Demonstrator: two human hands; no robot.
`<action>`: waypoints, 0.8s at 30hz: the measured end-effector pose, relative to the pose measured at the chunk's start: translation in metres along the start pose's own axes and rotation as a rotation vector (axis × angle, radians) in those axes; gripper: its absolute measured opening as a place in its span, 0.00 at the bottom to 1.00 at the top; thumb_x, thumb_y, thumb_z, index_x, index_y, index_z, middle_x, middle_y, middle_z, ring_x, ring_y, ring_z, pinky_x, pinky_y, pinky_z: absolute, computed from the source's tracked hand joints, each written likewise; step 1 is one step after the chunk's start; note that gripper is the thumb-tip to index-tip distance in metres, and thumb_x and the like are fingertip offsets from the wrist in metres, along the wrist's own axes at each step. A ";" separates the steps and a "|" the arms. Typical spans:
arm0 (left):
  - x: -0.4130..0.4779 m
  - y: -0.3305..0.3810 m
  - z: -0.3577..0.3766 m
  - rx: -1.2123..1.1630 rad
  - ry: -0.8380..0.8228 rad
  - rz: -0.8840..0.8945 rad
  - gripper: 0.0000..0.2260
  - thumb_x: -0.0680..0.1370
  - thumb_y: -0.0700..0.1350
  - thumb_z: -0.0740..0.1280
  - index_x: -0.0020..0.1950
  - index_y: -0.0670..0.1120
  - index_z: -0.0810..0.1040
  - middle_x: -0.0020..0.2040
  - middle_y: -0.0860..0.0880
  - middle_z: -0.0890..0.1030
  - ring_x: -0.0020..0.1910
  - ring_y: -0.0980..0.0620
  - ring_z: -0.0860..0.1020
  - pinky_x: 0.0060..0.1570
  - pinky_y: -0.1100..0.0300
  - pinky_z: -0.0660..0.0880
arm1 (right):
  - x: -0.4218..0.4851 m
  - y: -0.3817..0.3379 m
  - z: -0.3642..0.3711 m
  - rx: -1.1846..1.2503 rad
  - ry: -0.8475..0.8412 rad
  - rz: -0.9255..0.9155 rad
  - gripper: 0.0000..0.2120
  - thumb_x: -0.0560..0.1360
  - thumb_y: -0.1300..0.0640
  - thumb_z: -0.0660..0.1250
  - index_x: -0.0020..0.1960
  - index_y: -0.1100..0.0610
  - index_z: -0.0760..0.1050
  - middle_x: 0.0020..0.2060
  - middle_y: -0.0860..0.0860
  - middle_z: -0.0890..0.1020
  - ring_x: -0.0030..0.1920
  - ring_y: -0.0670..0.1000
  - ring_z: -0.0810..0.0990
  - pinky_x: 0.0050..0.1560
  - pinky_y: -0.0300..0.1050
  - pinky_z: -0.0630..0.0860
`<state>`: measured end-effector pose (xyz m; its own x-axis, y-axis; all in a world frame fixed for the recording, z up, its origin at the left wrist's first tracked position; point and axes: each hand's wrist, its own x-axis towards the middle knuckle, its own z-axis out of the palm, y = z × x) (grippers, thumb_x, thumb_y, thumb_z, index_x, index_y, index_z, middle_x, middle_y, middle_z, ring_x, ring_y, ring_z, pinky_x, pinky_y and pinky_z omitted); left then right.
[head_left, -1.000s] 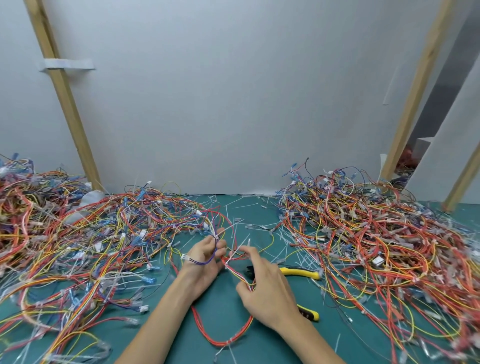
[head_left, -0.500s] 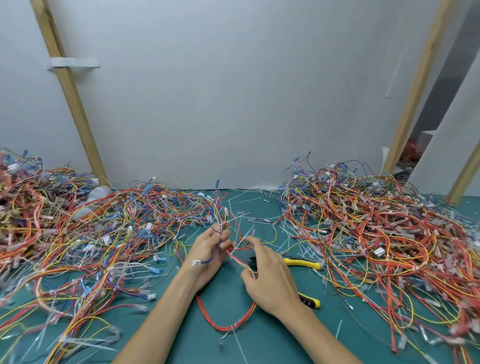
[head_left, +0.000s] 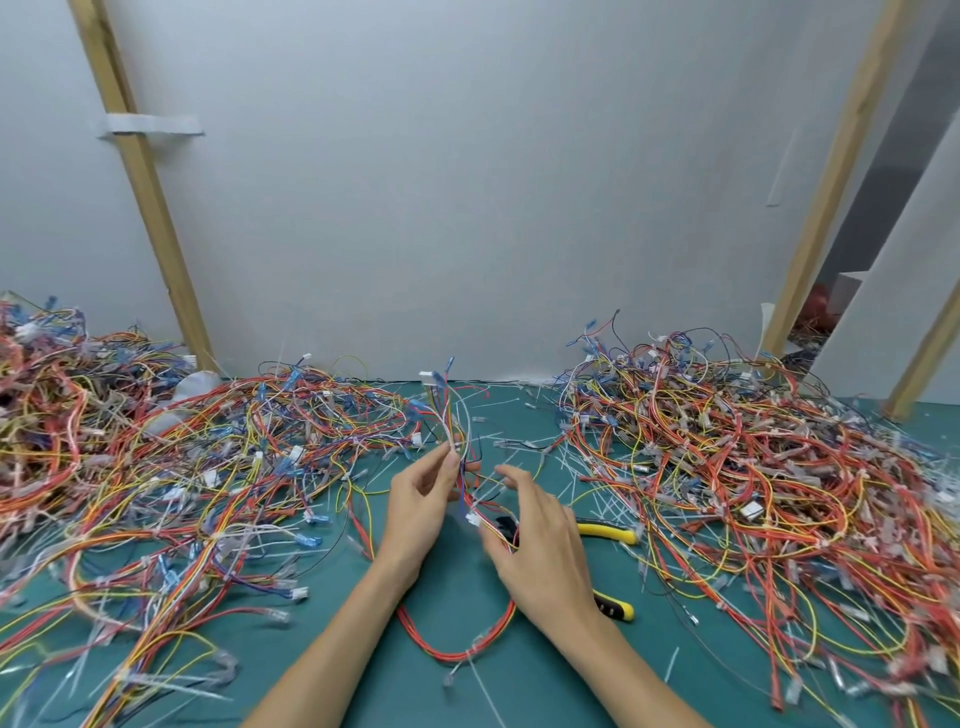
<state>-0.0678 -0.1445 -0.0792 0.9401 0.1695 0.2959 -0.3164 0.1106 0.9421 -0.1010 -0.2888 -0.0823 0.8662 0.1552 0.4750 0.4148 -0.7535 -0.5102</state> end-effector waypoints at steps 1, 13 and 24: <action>0.000 0.000 0.001 0.031 -0.005 0.015 0.10 0.81 0.41 0.63 0.60 0.43 0.79 0.47 0.50 0.86 0.47 0.60 0.81 0.48 0.66 0.77 | 0.000 0.000 -0.001 0.011 -0.002 -0.012 0.26 0.75 0.49 0.68 0.70 0.44 0.64 0.62 0.41 0.77 0.62 0.47 0.74 0.60 0.42 0.65; -0.011 0.006 0.014 0.344 -0.025 0.169 0.18 0.82 0.43 0.61 0.72 0.54 0.68 0.62 0.52 0.80 0.60 0.58 0.78 0.62 0.61 0.72 | -0.001 -0.003 -0.003 0.119 -0.062 -0.116 0.25 0.83 0.55 0.56 0.78 0.42 0.57 0.67 0.47 0.77 0.61 0.54 0.76 0.61 0.48 0.71; -0.014 0.014 0.019 0.404 0.099 0.243 0.22 0.79 0.40 0.67 0.68 0.59 0.72 0.46 0.59 0.84 0.44 0.60 0.81 0.51 0.62 0.77 | 0.008 -0.006 0.001 0.341 -0.086 0.004 0.20 0.81 0.55 0.62 0.72 0.47 0.67 0.44 0.48 0.85 0.45 0.55 0.83 0.49 0.55 0.76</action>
<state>-0.0833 -0.1636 -0.0678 0.8219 0.2379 0.5175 -0.4326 -0.3301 0.8390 -0.0961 -0.2826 -0.0763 0.8825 0.2170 0.4172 0.4676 -0.4994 -0.7294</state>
